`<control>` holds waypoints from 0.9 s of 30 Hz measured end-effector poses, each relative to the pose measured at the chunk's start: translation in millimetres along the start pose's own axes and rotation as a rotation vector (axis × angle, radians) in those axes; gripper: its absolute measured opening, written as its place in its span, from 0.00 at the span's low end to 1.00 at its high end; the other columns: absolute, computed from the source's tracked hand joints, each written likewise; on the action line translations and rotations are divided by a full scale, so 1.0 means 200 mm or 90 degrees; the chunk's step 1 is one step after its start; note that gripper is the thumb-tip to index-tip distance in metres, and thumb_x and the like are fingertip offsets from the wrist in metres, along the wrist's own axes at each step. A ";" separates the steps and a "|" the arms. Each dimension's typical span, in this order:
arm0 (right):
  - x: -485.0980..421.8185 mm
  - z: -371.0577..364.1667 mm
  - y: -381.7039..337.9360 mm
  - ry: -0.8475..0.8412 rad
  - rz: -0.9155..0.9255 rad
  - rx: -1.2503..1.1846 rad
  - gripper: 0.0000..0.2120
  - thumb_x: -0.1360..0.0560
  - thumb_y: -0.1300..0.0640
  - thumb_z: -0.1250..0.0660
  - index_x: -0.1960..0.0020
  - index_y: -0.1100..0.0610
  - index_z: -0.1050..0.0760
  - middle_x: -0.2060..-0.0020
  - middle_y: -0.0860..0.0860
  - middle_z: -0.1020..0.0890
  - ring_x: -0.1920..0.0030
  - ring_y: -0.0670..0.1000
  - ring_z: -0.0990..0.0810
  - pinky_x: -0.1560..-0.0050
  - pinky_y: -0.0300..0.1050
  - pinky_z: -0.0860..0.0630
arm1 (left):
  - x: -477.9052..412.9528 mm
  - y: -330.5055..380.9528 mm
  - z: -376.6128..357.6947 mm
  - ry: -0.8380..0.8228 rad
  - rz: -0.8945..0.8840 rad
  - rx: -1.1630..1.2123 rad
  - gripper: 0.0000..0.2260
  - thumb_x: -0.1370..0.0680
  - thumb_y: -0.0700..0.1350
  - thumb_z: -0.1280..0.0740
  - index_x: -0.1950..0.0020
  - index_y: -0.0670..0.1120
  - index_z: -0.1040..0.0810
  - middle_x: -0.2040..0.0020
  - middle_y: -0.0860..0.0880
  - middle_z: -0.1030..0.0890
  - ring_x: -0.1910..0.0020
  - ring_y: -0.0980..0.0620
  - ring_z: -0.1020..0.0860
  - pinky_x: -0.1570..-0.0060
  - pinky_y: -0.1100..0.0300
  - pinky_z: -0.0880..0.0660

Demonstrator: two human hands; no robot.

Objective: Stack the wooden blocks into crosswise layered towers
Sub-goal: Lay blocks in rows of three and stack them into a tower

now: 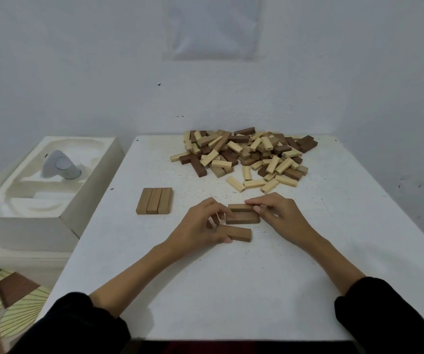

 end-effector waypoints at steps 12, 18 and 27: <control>-0.02 0.01 0.01 0.081 -0.037 -0.136 0.13 0.31 0.66 0.28 0.53 0.50 0.19 0.58 0.40 0.17 0.53 0.40 0.20 0.51 0.34 0.24 | -0.01 -0.03 -0.02 0.056 0.011 -0.013 0.25 0.35 0.47 0.21 0.43 0.55 0.28 0.49 0.57 0.28 0.54 0.58 0.27 0.58 0.70 0.30; 0.00 0.02 0.02 0.075 -0.032 -0.087 0.09 0.25 0.60 0.33 0.49 0.50 0.19 0.52 0.44 0.18 0.48 0.43 0.22 0.48 0.36 0.26 | 0.00 -0.05 -0.01 0.067 0.049 -0.100 0.33 0.36 0.65 0.29 0.36 0.54 0.32 0.44 0.59 0.34 0.44 0.60 0.36 0.46 0.64 0.34; 0.03 0.02 0.07 0.074 -0.115 -0.019 0.13 0.22 0.56 0.37 0.39 0.52 0.24 0.43 0.47 0.22 0.39 0.49 0.28 0.42 0.39 0.32 | 0.01 -0.10 -0.05 -0.012 0.105 -0.159 0.45 0.37 0.74 0.42 0.26 0.53 0.42 0.34 0.58 0.41 0.34 0.61 0.46 0.32 0.58 0.45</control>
Point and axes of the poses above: each hand's wrist, its own x-axis away from the middle knuckle, its own z-axis out of the back of the hand, y = z × x, the point moved 10 cm from there along -x, towards the middle knuckle
